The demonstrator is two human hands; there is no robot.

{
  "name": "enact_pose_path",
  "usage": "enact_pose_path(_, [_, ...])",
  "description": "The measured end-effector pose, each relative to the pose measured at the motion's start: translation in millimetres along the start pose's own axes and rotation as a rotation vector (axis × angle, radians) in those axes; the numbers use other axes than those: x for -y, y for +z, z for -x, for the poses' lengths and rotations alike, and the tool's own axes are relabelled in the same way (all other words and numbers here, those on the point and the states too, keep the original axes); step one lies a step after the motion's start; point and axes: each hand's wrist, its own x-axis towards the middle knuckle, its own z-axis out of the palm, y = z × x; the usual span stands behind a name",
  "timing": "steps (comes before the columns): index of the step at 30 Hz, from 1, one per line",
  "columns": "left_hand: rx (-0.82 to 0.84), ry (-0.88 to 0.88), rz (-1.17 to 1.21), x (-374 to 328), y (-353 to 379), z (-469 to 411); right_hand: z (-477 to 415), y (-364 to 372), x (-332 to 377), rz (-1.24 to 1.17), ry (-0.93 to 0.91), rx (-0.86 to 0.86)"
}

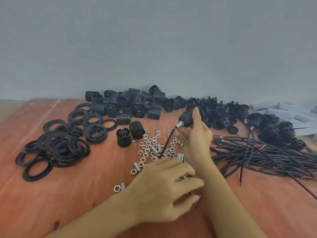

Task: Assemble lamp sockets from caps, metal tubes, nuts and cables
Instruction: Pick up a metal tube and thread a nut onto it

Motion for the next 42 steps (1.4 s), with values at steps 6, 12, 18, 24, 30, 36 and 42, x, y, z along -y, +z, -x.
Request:
enact_pose_path(6, [-0.015,-0.011,0.115,-11.4,10.0,-11.4,-8.6,12.8,-1.0,0.006,-0.026,-0.041])
enact_pose_path(12, [0.070,0.101,0.104,-13.5,7.7,-11.0,-21.8,14.7,10.6,-0.033,-0.013,-0.104])
enact_pose_path(18, [-0.060,-0.115,0.004,33.8,-20.1,7.7,-63.0,-11.5,96.4,-0.070,-0.060,-0.153])
enact_pose_path(24, [-0.168,-0.359,-0.144,74.3,-38.1,37.3,-133.4,-49.7,149.4,0.496,-0.151,-0.256])
enact_pose_path(30, [-0.150,-0.428,-0.125,76.9,-33.3,42.4,-175.6,-91.6,105.5,0.995,-0.272,-0.346])
enact_pose_path(36, [-0.116,-0.479,-0.128,80.0,-31.9,44.8,-177.2,-100.6,94.2,1.339,-0.348,-0.324])
enact_pose_path(42, [-0.218,-0.532,-0.184,89.7,-42.4,50.8,-132.9,-62.0,81.9,1.292,-0.572,-0.161])
